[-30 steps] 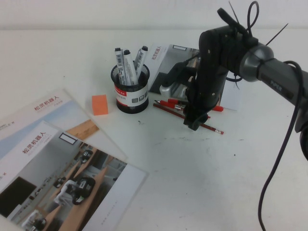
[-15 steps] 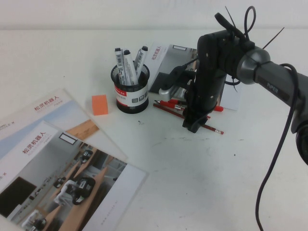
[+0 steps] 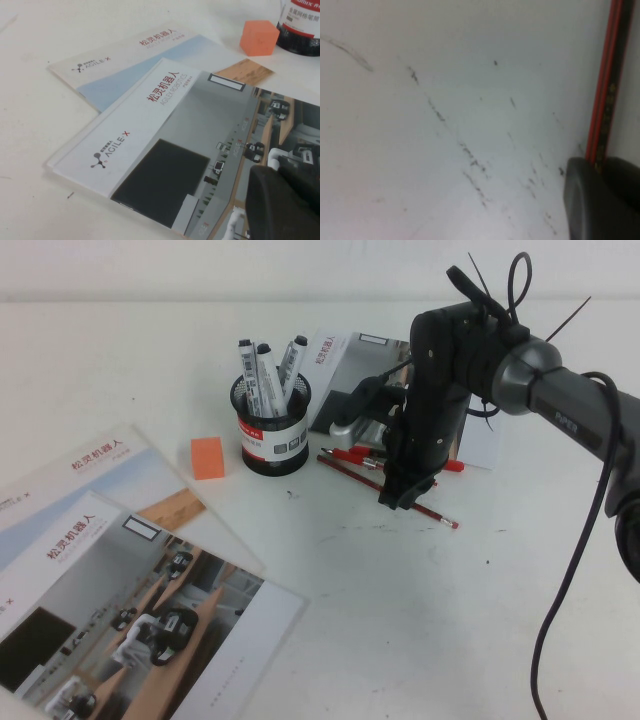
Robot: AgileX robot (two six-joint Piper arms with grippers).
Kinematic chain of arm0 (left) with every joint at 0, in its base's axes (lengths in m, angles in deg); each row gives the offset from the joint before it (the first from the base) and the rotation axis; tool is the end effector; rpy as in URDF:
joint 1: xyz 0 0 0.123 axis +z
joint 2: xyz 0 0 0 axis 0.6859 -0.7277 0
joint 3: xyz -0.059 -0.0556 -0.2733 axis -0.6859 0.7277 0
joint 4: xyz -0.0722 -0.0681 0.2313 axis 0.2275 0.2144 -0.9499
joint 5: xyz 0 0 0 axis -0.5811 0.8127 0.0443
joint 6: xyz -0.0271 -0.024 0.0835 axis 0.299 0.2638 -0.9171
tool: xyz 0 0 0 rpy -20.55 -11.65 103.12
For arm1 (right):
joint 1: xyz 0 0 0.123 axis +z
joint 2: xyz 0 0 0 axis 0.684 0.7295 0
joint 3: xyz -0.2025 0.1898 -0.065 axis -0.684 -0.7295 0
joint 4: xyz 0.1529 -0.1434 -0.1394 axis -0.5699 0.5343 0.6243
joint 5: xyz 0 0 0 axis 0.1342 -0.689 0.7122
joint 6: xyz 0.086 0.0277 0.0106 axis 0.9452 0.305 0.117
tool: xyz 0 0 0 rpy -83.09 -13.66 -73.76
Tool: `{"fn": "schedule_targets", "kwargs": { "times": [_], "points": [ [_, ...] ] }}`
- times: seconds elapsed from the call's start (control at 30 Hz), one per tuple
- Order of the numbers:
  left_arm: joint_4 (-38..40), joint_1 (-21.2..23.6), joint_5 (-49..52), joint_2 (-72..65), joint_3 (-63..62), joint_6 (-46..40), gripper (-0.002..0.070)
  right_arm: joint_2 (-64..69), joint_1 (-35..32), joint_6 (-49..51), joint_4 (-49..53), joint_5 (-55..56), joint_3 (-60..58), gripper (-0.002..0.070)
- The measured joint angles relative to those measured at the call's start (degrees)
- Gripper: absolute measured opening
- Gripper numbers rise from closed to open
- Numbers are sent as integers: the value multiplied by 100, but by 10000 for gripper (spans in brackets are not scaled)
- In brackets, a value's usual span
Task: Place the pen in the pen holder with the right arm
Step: Pick up the pen on the table, then place the pen onto the pen holder
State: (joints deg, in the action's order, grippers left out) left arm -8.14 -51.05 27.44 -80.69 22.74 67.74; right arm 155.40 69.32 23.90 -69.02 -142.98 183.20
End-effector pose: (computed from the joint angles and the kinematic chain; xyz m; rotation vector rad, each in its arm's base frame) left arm 0.0516 -0.0071 0.1744 0.0975 1.8723 -0.1146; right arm 0.4370 0.2201 0.1823 -1.4792 2.5961 0.0672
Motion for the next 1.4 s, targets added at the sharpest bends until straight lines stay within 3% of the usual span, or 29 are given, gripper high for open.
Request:
{"fn": "schedule_targets", "kwargs": {
  "times": [0.63, 0.9, 1.1, 1.4],
  "points": [
    [0, 0, 0, 0, 0, 0, -1, -505, 0, 924, -391, 11, -15, 17],
    [0, 0, 0, 0, 0, 0, -1, -1192, 0, 1427, -541, 452, -1121, 16],
    [0, 0, 0, 0, 0, 0, -1, -2200, 0, 1852, -726, 2306, -2869, 16],
    [0, 0, 0, 0, 0, 0, -1, -3197, 190, 1074, -2427, 7379, -5472, 15]
  ]
}}
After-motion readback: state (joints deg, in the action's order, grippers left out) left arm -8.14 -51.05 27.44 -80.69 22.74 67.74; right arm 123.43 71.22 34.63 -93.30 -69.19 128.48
